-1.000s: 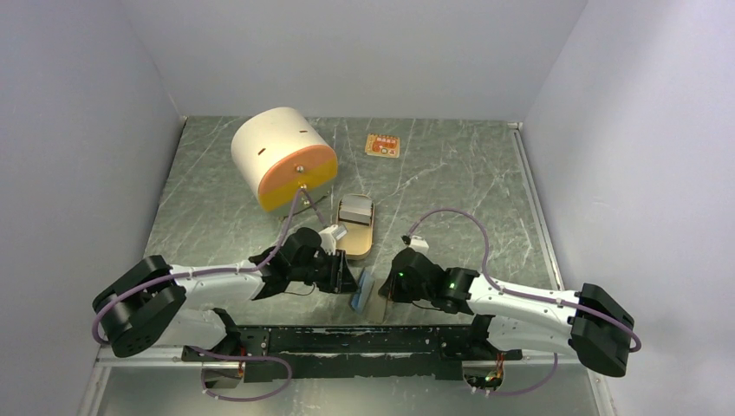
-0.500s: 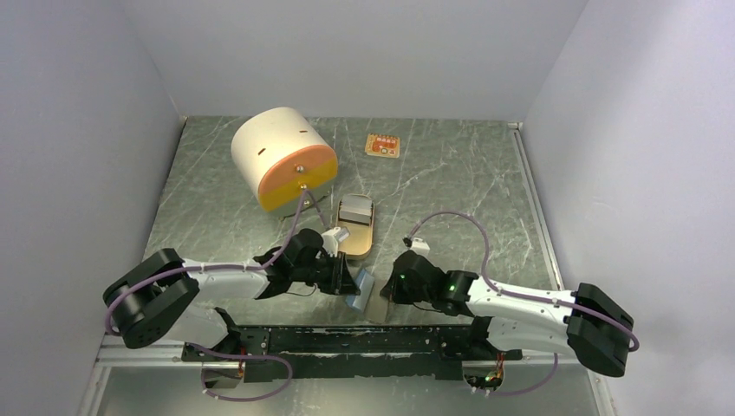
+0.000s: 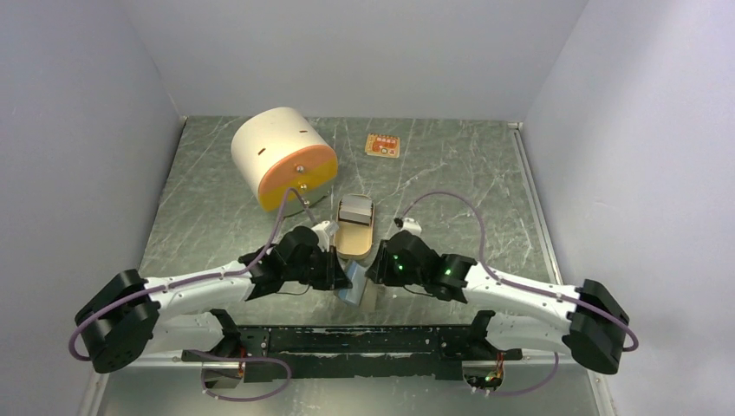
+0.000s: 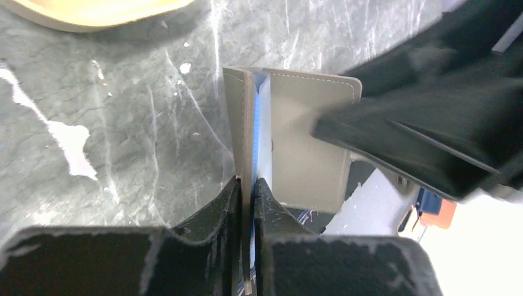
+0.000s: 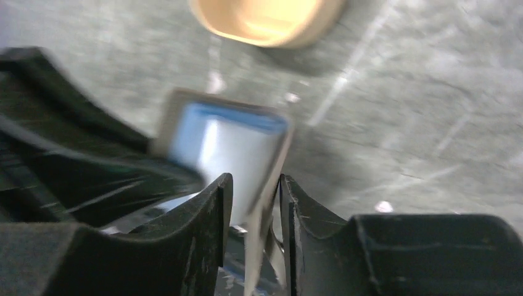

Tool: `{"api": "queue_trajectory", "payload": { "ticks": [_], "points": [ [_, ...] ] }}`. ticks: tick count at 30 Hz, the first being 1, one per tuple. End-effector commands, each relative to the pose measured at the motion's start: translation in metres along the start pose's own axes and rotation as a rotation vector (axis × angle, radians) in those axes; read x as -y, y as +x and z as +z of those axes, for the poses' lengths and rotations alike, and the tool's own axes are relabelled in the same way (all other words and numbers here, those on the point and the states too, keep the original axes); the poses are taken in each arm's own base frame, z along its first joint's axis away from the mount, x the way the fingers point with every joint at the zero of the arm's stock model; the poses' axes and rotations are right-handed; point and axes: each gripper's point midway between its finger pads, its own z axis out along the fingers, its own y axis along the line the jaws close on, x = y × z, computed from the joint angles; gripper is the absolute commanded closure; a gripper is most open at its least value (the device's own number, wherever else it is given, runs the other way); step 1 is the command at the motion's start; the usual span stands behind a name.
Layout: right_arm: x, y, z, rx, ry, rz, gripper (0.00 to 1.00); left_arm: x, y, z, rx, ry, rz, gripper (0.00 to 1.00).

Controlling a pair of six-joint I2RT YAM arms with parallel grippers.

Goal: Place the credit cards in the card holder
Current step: Open the card holder at the center of the board.

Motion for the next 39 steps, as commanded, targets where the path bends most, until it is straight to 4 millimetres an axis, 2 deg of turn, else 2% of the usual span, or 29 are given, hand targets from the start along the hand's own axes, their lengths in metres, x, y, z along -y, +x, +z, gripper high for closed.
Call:
{"api": "queue_trajectory", "payload": {
  "ticks": [1,5,11,16,19,22,28,34,39],
  "points": [
    [-0.035,-0.021,-0.030,0.029,-0.114,0.027,0.61,-0.009,-0.014,-0.013,0.044,-0.175,-0.048,0.91],
    [-0.060,-0.029,-0.042,0.040,-0.190,0.040,0.59,-0.018,-0.015,-0.017,0.036,-0.273,-0.076,0.91],
    [-0.093,-0.024,-0.043,0.056,-0.297,0.024,0.58,-0.022,-0.015,-0.022,0.032,-0.343,-0.092,0.91],
    [-0.081,-0.004,-0.011,0.007,-0.251,0.007,0.59,-0.011,-0.014,-0.020,0.037,-0.276,-0.105,0.89],
    [-0.062,0.010,0.007,-0.017,-0.193,-0.003,0.59,-0.004,-0.010,-0.020,0.037,-0.212,-0.123,0.83],
    [-0.040,0.015,0.019,-0.005,-0.128,-0.012,0.62,0.000,-0.008,-0.022,0.057,-0.163,-0.135,0.78],
    [-0.021,0.024,0.030,-0.015,-0.086,-0.026,0.70,0.003,-0.006,-0.021,0.067,-0.108,-0.126,0.74],
    [-0.011,0.031,0.039,-0.036,-0.060,-0.033,0.73,-0.001,-0.002,-0.018,0.049,-0.110,-0.116,0.77],
    [-0.001,0.032,0.043,-0.036,-0.035,-0.038,0.74,-0.006,-0.002,-0.021,0.063,-0.127,-0.119,0.71]
  ]
}}
